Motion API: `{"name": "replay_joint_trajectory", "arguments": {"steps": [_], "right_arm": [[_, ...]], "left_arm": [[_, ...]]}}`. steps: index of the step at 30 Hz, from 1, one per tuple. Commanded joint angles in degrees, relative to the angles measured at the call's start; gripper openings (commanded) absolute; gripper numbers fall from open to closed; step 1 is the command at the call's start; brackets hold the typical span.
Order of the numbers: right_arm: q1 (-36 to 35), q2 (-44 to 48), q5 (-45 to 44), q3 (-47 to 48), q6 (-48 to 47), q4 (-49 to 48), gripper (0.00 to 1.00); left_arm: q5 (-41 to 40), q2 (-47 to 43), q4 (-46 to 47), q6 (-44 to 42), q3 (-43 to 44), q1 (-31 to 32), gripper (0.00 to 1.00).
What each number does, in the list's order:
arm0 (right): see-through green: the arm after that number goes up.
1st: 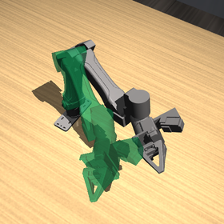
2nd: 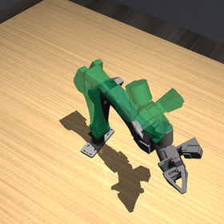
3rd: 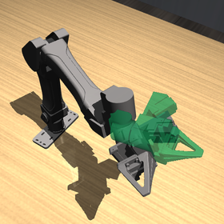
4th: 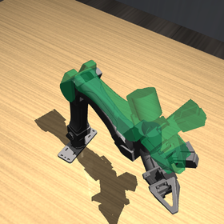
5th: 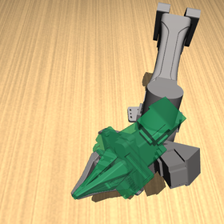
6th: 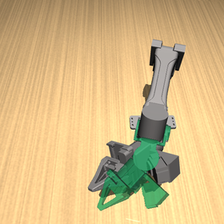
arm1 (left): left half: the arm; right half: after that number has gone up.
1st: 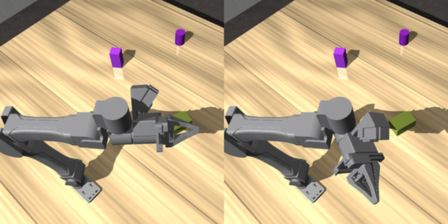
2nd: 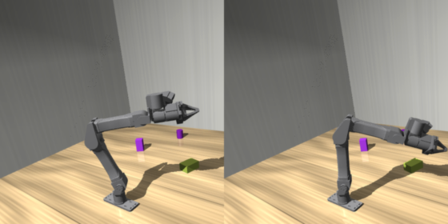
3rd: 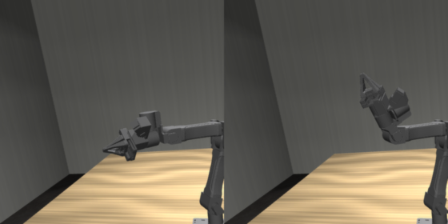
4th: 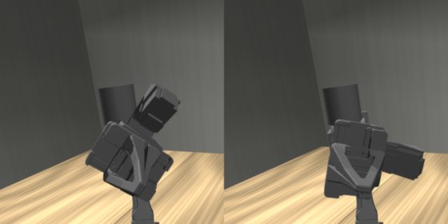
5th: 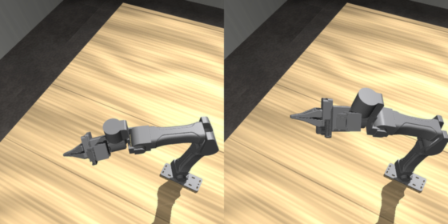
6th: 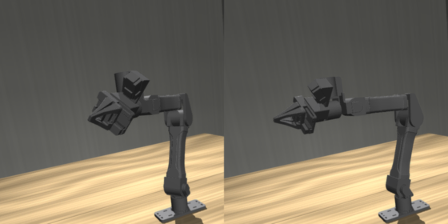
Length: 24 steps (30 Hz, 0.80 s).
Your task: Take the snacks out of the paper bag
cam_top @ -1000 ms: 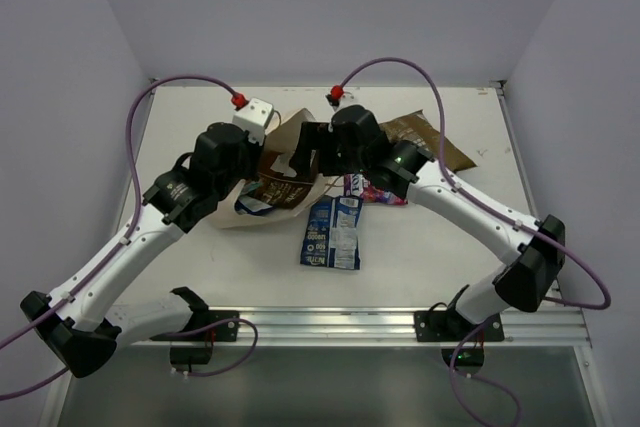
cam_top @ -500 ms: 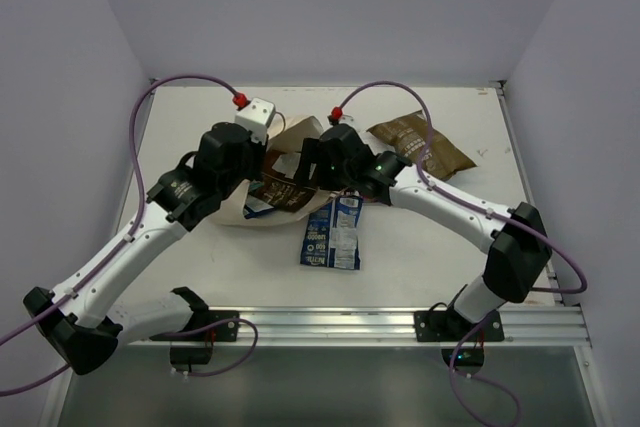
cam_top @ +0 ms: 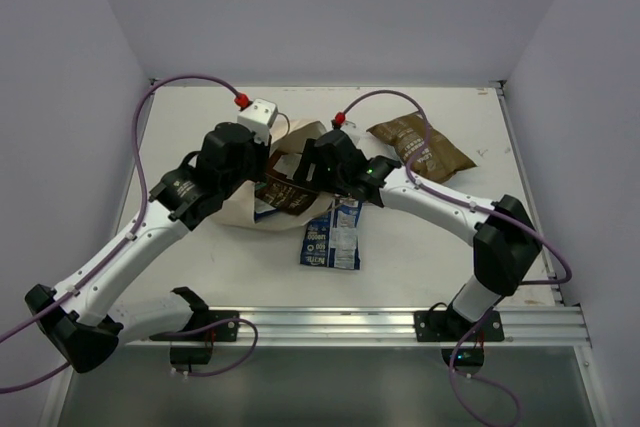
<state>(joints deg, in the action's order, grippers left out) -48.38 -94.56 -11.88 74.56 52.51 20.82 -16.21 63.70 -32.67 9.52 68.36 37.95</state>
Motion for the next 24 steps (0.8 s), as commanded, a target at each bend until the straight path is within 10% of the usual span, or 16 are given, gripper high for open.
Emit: {"name": "replay_joint_trajectory", "arguments": {"steps": [1,12,18,24], "right_arm": [[-0.14,-1.15,-2.19,-0.83,3.91,-4.29,0.81],[-0.14,-5.54,-1.22,1.72,6.2,-5.88,0.53],[-0.14,-2.91,-1.57,0.85,5.41,-7.11,0.03],[-0.22,8.75,3.33,-0.12,-0.28,-8.95,0.0]], "left_arm": [[0.83,0.46,2.43,1.55,0.46,0.28,0.0],[1.35,0.28,2.61,2.08,0.73,0.45,0.0],[-0.23,0.19,2.52,2.17,-0.59,0.45,0.0],[-3.39,1.07,2.52,2.17,-2.0,0.45,0.0]]}}
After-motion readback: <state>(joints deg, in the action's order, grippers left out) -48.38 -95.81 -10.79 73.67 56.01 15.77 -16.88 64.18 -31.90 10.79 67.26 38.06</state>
